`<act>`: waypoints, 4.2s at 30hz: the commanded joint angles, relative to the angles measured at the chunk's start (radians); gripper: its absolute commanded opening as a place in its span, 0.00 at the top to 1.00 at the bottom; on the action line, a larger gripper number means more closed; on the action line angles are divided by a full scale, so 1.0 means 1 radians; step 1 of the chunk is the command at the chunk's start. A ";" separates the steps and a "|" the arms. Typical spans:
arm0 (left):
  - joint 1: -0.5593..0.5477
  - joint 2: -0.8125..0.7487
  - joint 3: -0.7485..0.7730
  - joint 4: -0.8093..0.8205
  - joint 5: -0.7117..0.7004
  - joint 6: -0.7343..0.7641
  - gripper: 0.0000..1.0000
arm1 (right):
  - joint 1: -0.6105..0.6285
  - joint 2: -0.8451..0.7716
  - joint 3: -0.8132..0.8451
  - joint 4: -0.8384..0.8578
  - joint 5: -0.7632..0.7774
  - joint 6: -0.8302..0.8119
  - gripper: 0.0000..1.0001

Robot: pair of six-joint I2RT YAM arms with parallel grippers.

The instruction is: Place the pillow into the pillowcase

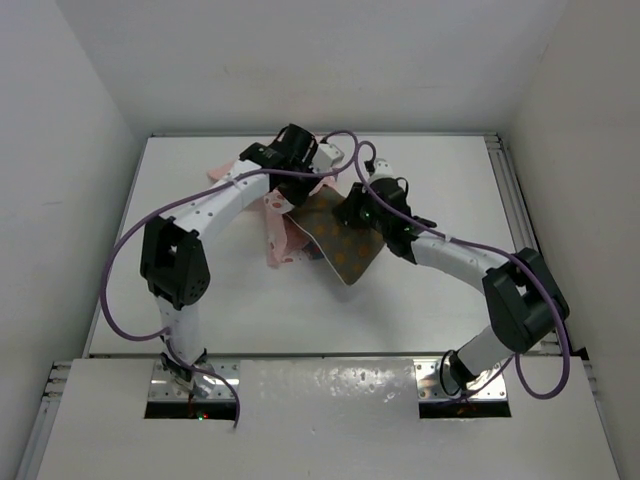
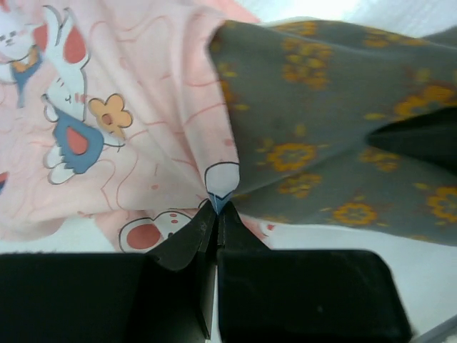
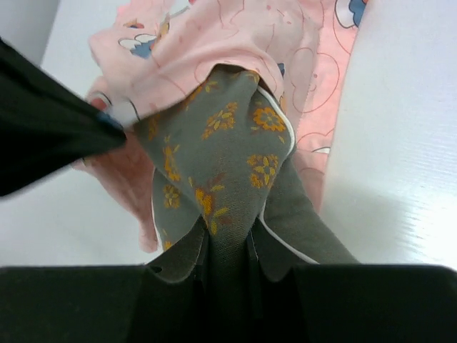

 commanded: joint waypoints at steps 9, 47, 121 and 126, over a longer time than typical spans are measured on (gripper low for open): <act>0.052 -0.059 0.022 0.110 -0.191 -0.001 1.00 | -0.060 -0.176 0.025 0.318 -0.055 0.162 1.00; 0.092 0.041 0.072 0.070 0.539 -0.007 1.00 | -0.062 0.136 0.024 0.531 -0.024 0.324 1.00; -0.017 -0.076 0.000 -0.006 1.034 0.144 1.00 | -0.083 0.198 0.222 0.465 0.287 0.700 1.00; 0.021 -0.086 0.042 0.077 1.122 0.066 1.00 | -0.046 0.258 0.360 0.200 0.312 0.479 1.00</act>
